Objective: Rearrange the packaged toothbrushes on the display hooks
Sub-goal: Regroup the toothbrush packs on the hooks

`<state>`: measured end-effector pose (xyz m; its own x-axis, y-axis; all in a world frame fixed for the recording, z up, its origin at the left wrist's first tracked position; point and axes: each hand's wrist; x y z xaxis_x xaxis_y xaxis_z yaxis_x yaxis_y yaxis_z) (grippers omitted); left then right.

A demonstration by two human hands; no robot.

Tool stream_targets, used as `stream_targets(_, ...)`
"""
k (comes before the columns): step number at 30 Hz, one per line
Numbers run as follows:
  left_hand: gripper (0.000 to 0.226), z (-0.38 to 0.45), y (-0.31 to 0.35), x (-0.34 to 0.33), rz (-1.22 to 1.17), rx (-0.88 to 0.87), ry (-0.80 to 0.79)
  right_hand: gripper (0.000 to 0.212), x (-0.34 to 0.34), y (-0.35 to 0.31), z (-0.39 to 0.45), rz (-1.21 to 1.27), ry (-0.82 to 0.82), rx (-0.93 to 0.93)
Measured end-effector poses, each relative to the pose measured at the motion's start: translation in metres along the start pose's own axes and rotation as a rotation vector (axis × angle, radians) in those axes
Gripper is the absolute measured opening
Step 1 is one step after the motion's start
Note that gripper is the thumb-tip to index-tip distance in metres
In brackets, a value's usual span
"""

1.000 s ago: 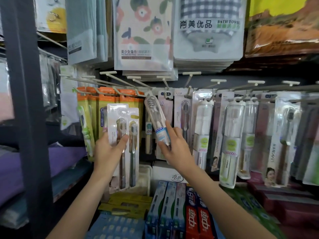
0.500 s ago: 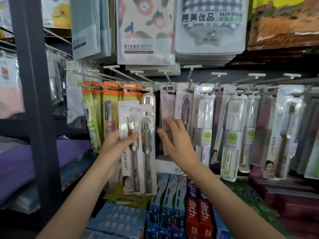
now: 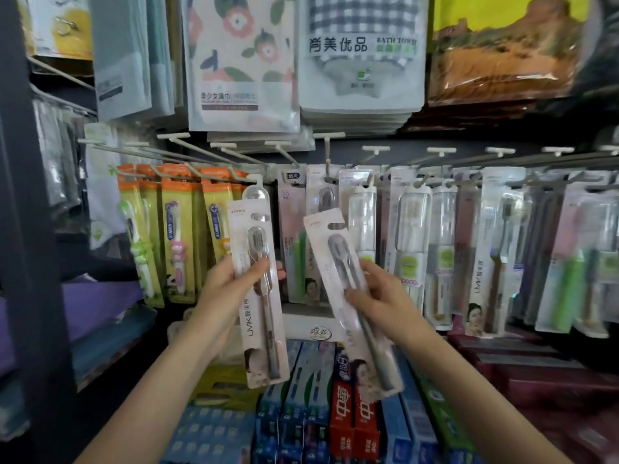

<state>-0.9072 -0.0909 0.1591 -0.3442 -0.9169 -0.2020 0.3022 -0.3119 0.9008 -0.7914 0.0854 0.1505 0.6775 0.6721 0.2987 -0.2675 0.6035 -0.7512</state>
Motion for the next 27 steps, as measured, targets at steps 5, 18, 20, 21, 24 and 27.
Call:
stream_targets(5,0.020,0.000,-0.004,-0.015,-0.059,0.058,0.009,0.028,0.029,-0.013,0.005,-0.152,0.087,0.106)
stream_targets(18,0.013,-0.013,0.003,-0.034,0.081,0.053,-0.124,0.013,0.036,-0.019,0.021,-0.222,0.377,0.086)
stream_targets(20,0.016,-0.016,0.007,-0.038,0.048,0.041,-0.177,0.030,0.038,-0.016,0.016,-0.325,0.452,0.152)
stream_targets(21,0.018,-0.018,0.008,-0.041,0.021,0.039,-0.195,0.035,0.039,-0.016,0.011,-0.333,0.486,0.205)
stream_targets(24,0.020,-0.024,0.014,-0.058,-0.130,0.072,-0.252,0.029,0.035,-0.022,-0.006,-0.253,0.316,0.309)
stream_targets(27,0.018,-0.028,0.019,-0.082,-0.227,0.088,-0.266,0.020,0.023,-0.022,-0.012,-0.222,0.084,0.282)
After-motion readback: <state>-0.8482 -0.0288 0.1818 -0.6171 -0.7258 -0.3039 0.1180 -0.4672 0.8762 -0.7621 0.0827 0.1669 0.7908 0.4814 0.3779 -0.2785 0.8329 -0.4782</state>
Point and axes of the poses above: each hand's wrist, its own z-axis towards the middle knuckle, its own x-axis out of the back of the hand, y = z × x, and after that the axes turned 10 degrees about y, right-handed
